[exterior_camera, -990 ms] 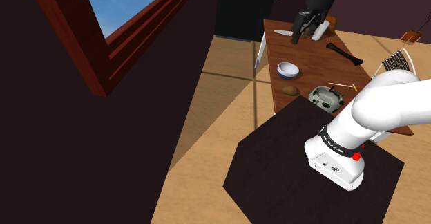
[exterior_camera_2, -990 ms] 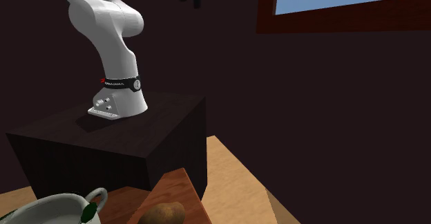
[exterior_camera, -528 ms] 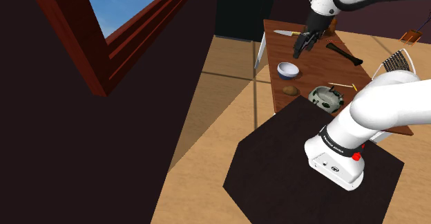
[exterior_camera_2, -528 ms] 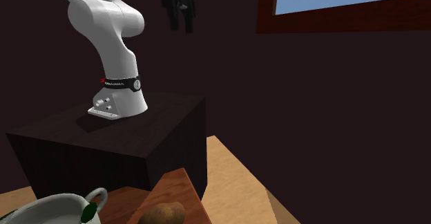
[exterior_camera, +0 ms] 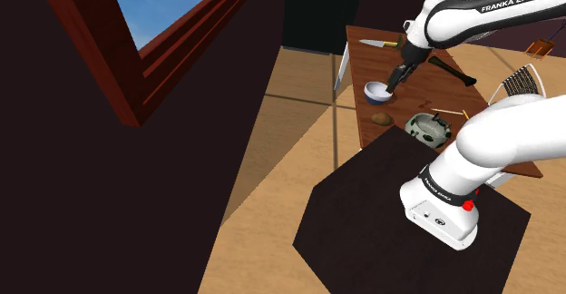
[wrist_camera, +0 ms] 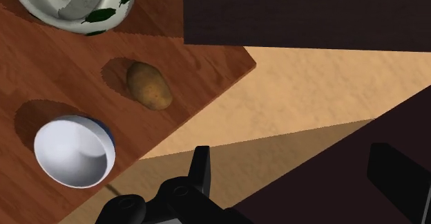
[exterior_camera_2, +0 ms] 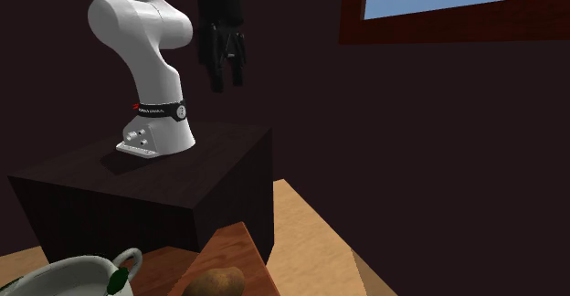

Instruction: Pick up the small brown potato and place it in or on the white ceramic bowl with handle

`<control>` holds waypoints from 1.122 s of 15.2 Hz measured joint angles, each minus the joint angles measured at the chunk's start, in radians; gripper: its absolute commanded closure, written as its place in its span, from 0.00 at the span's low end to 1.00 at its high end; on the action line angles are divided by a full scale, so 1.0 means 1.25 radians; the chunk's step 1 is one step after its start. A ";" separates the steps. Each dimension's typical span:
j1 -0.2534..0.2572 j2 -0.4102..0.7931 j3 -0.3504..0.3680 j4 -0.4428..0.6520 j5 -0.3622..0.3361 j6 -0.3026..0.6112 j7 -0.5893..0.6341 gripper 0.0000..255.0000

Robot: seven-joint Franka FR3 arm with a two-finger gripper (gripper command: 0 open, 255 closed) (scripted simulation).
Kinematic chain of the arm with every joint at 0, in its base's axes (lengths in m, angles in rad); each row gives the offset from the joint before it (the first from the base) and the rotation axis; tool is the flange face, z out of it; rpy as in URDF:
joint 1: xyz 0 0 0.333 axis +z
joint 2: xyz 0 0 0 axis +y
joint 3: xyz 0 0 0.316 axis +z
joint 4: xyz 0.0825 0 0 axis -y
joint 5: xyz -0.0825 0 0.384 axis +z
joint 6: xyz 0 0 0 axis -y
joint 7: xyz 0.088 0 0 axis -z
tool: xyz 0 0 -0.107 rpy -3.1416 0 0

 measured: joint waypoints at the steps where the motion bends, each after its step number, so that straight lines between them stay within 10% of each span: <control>1: -0.005 0.019 -0.017 -0.003 -0.010 0.025 -0.018 0.00; 7: -0.014 0.216 -0.148 -0.005 -0.049 0.244 -0.146 0.00; 11: 0.051 0.387 -0.257 0.027 0.028 0.392 -0.281 0.00; 14: 0.153 0.540 -0.335 0.065 0.266 0.489 -0.506 0.00; 17: 0.104 0.695 -0.249 0.141 0.651 0.519 -0.848 0.00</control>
